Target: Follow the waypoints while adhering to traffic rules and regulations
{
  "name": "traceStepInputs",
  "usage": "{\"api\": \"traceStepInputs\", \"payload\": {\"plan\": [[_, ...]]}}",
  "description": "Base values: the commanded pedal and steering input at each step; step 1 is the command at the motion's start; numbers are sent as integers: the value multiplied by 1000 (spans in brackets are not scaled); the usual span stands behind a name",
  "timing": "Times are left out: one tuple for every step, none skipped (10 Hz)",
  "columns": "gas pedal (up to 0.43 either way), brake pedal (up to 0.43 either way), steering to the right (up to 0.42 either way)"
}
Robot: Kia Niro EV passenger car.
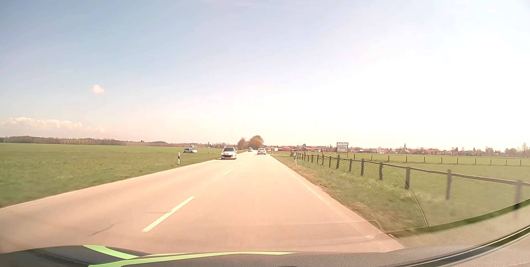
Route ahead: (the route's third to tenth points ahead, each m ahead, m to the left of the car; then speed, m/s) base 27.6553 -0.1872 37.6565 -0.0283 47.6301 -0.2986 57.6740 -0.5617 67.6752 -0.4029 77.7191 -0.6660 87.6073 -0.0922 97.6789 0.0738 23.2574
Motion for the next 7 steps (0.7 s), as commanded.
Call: {"api": "traceStepInputs", "payload": {"plan": [[248,0,0],[248,0,0],[248,0,0],[248,0,0],[248,0,0],[248,0,1],[248,0,2]]}}
